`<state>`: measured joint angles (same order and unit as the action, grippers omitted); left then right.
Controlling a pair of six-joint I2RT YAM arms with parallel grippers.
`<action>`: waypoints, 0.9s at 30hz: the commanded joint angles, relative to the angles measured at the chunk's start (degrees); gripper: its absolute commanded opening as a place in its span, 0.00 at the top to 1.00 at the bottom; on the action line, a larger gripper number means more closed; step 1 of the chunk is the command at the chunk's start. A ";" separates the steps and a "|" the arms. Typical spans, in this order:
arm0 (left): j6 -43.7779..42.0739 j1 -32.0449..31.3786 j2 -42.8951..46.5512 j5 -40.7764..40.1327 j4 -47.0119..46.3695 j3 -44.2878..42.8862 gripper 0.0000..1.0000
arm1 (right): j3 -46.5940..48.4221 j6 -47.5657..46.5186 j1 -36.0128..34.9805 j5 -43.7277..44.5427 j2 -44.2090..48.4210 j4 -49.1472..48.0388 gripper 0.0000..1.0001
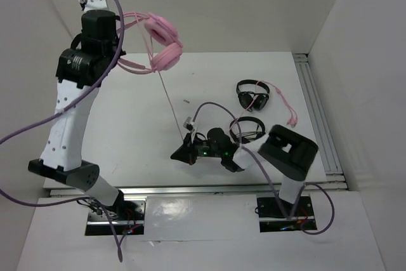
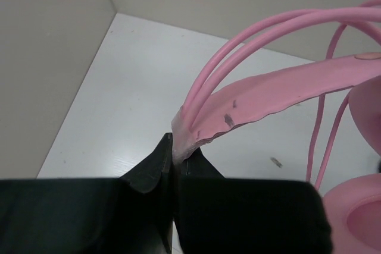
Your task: Wrap the headphones
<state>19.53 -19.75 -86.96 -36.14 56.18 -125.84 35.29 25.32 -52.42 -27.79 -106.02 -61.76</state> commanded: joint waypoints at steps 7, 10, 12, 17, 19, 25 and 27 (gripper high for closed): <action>6.05 4.89 -1.72 -0.23 -9.95 20.88 1.00 | 5.30 -18.80 -13.83 17.67 28.13 33.77 1.00; 3.42 1.48 -2.34 -4.19 -9.95 27.65 1.00 | 12.42 -23.81 -14.98 19.00 31.92 46.34 1.00; 2.27 0.15 -2.34 -4.20 -8.91 32.49 1.00 | 17.50 -26.89 -15.51 24.76 33.77 54.50 1.00; -7.10 -3.19 5.37 1.49 -14.16 46.19 1.00 | 27.45 -38.40 -14.99 40.77 35.09 67.45 1.00; -9.76 -4.50 8.37 5.09 -17.23 51.47 1.00 | 33.49 -41.13 -14.99 49.18 33.60 72.45 1.00; -15.30 -8.63 15.06 15.11 -15.94 54.21 1.00 | 39.68 -51.77 -14.99 64.87 31.57 71.18 1.00; -15.84 -10.30 17.42 19.16 -15.93 55.35 1.00 | 38.37 -52.57 -12.62 65.58 32.27 66.18 1.00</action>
<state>6.20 -28.58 -73.23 -24.95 44.18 -69.97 72.34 -21.15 -66.76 28.67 -74.70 8.95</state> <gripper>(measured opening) 0.118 0.007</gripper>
